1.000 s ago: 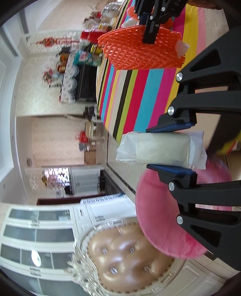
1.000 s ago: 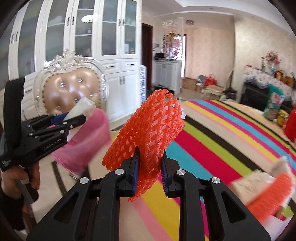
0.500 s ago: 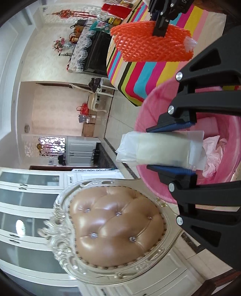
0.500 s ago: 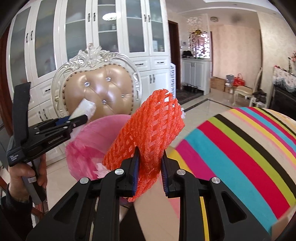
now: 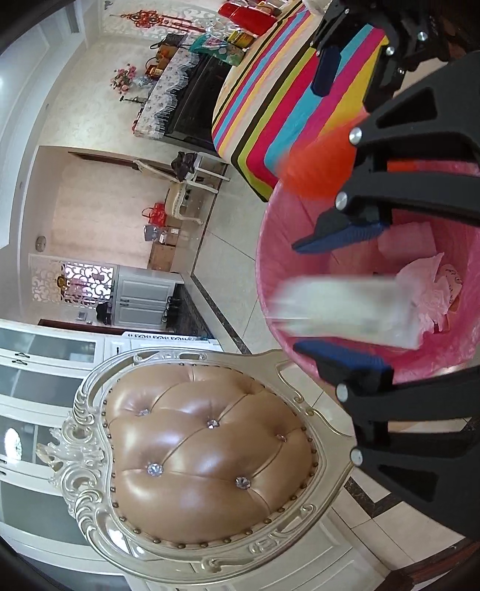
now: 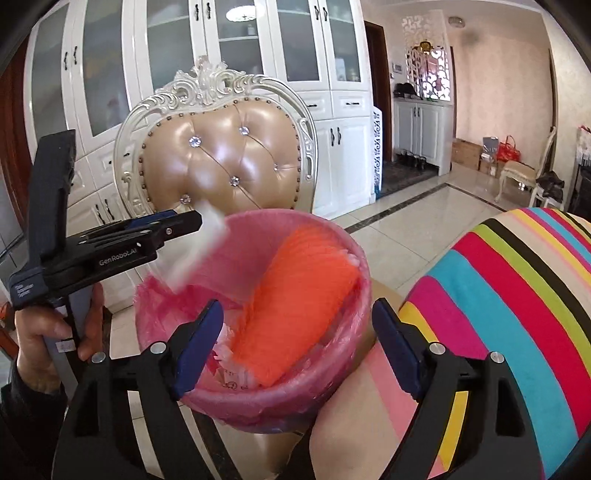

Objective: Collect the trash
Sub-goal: 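Lower the packet and net over the pink bin and open both tools, then move both open tools back over the table items, then grasp the white foam block with the right tool while the left tool grasps another orange foam net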

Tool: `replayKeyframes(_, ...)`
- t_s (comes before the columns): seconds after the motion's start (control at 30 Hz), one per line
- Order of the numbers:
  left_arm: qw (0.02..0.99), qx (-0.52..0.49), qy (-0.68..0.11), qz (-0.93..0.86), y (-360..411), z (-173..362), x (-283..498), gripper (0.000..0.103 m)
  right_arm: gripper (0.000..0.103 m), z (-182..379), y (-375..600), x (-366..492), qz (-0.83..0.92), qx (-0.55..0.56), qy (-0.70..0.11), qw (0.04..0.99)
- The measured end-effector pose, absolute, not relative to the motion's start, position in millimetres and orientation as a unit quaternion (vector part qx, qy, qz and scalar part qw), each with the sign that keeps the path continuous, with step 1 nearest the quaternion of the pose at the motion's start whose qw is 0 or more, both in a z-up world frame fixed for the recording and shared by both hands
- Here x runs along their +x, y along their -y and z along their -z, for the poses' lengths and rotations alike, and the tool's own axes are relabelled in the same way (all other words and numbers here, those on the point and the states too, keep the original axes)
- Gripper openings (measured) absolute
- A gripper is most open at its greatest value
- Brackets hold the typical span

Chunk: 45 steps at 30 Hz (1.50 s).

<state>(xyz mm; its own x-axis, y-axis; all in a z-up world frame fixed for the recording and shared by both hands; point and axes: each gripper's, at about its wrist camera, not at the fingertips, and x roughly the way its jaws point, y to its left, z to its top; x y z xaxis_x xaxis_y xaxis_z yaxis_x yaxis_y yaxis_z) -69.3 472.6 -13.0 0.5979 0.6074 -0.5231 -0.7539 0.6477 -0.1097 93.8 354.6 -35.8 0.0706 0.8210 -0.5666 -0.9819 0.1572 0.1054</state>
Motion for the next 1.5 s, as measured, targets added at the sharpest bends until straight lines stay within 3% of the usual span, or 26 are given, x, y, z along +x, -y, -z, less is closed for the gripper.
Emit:
replayKeyframes(0.13,0.880,-0.144,-0.228,-0.392,-461.6,11.1,-70.6,0.060,0.079,33.5,-339.9,95.9,-0.629,-0.153,-0.256,0.718)
replayKeyframes(0.27,0.881,-0.136,-0.211,-0.401,-446.9,5.6,-72.7,0.084,0.079,29.9,-311.6,98.4,-0.615,-0.158,-0.246,0.732)
replayKeyframes(0.53,0.905,-0.090,-0.207,-0.361,-385.8,-12.7,-37.3,0.097,0.079,15.0,-212.3,113.3,-0.558,-0.157,-0.225,0.783)
replayKeyframes(1.03,0.971,-0.003,-0.215,-0.103,-162.3,-20.2,122.2,0.098,0.081,-14.7,32.4,180.8,-0.310,-0.078,-0.204,0.925)
replayKeyframes(1.33,0.971,0.017,-0.240,-0.016,-72.2,-8.0,187.6,0.098,0.081,24.0,129.2,239.2,-0.214,-0.019,-0.269,0.939)
replayKeyframes(1.5,0.967,0.002,-0.255,-0.008,-56.7,-4.5,219.3,0.098,0.081,44.2,129.3,247.2,-0.218,-0.026,-0.301,0.928)
